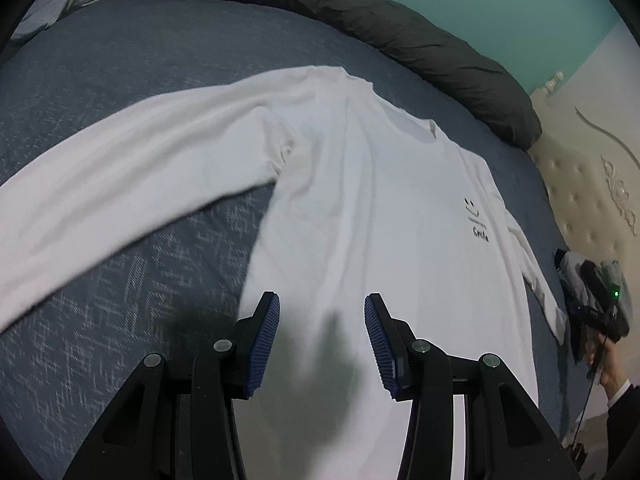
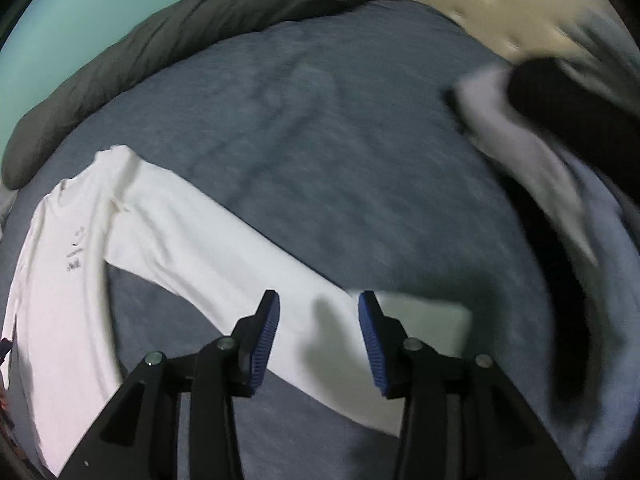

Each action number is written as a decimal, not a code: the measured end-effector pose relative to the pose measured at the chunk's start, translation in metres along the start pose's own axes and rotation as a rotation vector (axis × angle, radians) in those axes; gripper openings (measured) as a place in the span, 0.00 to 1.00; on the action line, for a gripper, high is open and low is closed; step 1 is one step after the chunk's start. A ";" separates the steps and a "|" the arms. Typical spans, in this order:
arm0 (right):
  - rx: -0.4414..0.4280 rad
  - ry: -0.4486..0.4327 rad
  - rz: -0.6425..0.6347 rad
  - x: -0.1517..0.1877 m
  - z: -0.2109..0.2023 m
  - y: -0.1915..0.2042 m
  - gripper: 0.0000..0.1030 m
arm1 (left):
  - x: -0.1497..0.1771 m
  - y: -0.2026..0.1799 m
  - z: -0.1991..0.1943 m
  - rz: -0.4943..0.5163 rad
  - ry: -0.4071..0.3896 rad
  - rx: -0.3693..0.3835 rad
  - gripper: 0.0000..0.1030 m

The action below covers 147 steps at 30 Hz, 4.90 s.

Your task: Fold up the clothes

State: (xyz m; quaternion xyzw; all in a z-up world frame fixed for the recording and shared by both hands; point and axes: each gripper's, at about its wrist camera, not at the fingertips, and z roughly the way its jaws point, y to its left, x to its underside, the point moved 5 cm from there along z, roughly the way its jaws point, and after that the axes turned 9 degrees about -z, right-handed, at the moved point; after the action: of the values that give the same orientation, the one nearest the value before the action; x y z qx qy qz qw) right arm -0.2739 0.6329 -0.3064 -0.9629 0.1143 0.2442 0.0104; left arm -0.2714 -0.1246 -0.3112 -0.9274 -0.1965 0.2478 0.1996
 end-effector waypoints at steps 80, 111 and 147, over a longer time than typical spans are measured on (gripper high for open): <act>0.316 -0.046 0.009 -0.126 -0.041 -0.096 0.04 | 0.035 -0.042 0.026 0.085 0.058 -0.011 0.48; 0.346 -0.106 0.038 -0.128 -0.030 -0.105 0.19 | 0.036 -0.061 0.026 0.108 0.063 0.017 0.48; 0.404 -0.071 0.062 -0.140 -0.057 -0.104 0.44 | 0.034 -0.064 0.022 0.109 0.057 0.027 0.48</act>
State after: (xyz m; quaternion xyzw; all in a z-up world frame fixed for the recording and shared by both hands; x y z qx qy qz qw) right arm -0.3433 0.7596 -0.1943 -0.9280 0.1901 0.2505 0.1999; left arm -0.2733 -0.0485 -0.3118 -0.9407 -0.1367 0.2343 0.2037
